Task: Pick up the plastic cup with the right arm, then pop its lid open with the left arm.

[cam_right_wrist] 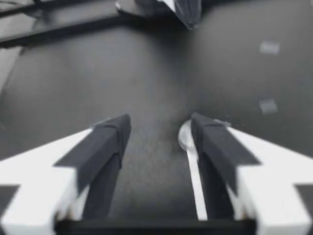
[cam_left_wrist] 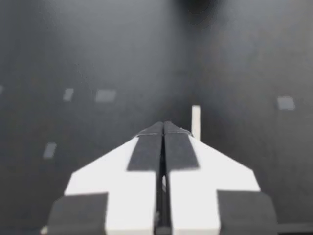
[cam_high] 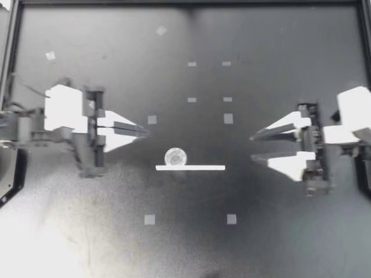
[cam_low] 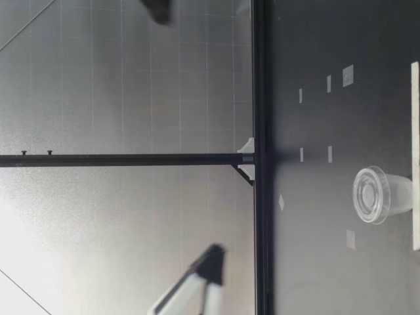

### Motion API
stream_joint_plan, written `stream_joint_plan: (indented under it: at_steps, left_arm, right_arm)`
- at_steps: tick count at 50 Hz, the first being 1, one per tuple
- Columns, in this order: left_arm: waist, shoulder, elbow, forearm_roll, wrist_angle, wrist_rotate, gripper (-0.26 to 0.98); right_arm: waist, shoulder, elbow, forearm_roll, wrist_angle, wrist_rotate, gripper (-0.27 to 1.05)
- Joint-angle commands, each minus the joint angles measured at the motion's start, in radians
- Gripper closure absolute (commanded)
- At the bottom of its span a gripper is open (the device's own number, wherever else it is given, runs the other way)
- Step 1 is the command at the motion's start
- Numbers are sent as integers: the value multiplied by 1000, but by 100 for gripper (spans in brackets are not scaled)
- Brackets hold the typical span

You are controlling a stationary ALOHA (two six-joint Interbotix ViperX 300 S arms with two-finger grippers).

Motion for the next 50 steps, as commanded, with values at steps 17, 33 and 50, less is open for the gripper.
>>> stream_joint_plan:
  at_steps: [17,33,50]
  left_arm:
    - [-20,163,-26,23,-129,-25,80]
    - [-23,247,-29,32,-175,-25,80]
    - [-23,322,-60,34,-218,-26,80]
  right_arm:
    - [-3,453,-207,8,-26,18,5]
    - [-66,597,-334,8,55,12,5]
    - [-66,650,-390,0,63,12,5]
